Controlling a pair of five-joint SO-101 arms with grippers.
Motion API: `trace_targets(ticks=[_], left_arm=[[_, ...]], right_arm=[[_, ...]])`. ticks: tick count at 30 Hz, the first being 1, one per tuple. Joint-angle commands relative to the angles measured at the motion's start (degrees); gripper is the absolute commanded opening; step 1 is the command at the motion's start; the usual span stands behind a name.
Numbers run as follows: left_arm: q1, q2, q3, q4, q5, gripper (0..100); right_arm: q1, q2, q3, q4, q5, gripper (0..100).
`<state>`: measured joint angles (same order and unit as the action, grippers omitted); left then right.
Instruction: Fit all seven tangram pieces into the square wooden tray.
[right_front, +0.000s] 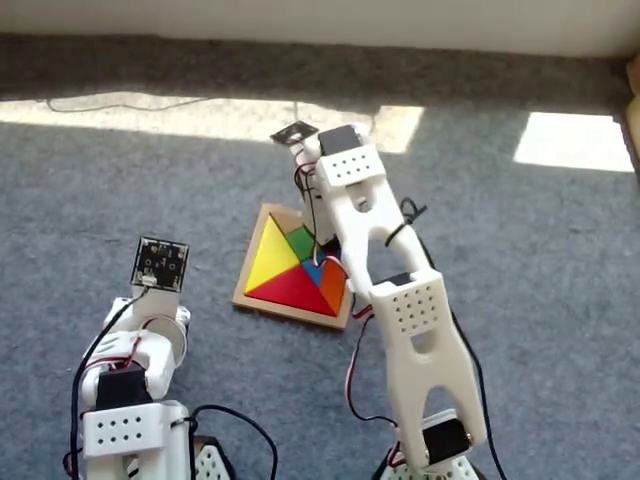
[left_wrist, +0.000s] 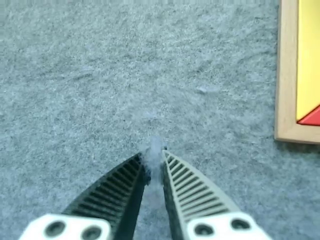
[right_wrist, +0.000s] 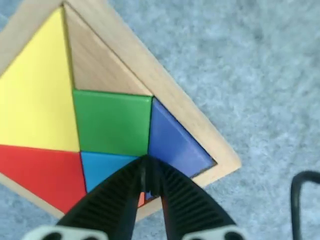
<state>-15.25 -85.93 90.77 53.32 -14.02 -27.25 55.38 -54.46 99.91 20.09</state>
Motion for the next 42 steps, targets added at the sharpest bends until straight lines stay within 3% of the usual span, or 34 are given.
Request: trace_targets(ticks=[1,22,29,36,42], left_arm=[[-0.75,-0.40,-0.40,0.00,0.09,5],[-1.89,-0.40,-0.40,-0.26,0.09,5],[-4.26,-0.40,-0.40,-0.26,0.09,5],[-4.26,-0.40,-0.40,-0.26,0.09,5],[-4.35,-0.40,-0.40,-0.26,0.09,5]], right_arm=[[-1.80,-0.04,-5.76,0.13,0.26,0.6],[0.75,-0.04,-31.34,1.27,0.00,0.5],[0.66,-0.13,-38.29,1.36,-8.53,0.5],[0.84,-0.66,-42.24,1.45,-8.62,0.5],[2.59,-12.35,-37.32,1.45,-8.70,0.5]])
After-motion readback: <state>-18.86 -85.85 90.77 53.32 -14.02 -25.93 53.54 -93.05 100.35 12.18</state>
